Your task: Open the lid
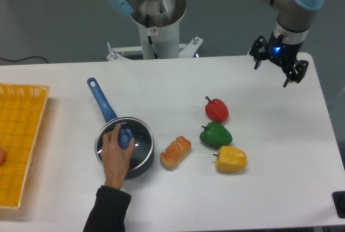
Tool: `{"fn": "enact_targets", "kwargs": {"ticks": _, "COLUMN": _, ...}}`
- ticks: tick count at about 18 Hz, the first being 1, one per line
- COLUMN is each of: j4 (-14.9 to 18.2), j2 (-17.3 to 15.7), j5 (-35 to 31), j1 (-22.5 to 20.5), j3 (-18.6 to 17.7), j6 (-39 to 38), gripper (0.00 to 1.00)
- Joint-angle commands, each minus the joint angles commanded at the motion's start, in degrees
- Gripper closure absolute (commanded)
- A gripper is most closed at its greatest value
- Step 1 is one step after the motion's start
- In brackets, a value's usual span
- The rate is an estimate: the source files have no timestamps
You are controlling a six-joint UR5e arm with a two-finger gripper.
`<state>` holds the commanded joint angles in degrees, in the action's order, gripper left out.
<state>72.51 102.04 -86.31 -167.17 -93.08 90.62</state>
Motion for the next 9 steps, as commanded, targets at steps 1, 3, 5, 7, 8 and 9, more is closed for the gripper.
{"fn": "enact_targets", "kwargs": {"ticks": 1, "j4": -0.26, "j2": 0.00, "j5": -0.09, "j1": 0.00, "j3": 0.00, "j6": 0.09, "gripper": 0.00}}
{"fn": "enact_targets", "kwargs": {"ticks": 3, "j4": -0.35, "j2": 0.00, "j5": -0.09, "j1": 0.00, "j3": 0.00, "j6": 0.00, "gripper": 0.00}}
{"fn": "enact_targets", "kwargs": {"ticks": 5, "j4": -0.35, "j2": 0.00, "j5": -0.09, "j1": 0.00, "j3": 0.00, "j6": 0.00, "gripper": 0.00}}
{"fn": "enact_targets", "kwargs": {"ticks": 7, "j4": -0.35, "j2": 0.00, "j5": -0.09, "j1": 0.00, "j3": 0.00, "j6": 0.00, "gripper": 0.00}}
{"fn": "enact_targets", "kwargs": {"ticks": 8, "j4": -0.35, "j2": 0.00, "j5": -0.09, "j1": 0.00, "j3": -0.09, "j6": 0.00, "gripper": 0.00}}
{"fn": "enact_targets", "kwargs": {"ticks": 9, "j4": -0.26, "j2": 0.00, "j5": 0.00, "j1": 0.00, "j3": -0.09, "j6": 0.00, "gripper": 0.00}}
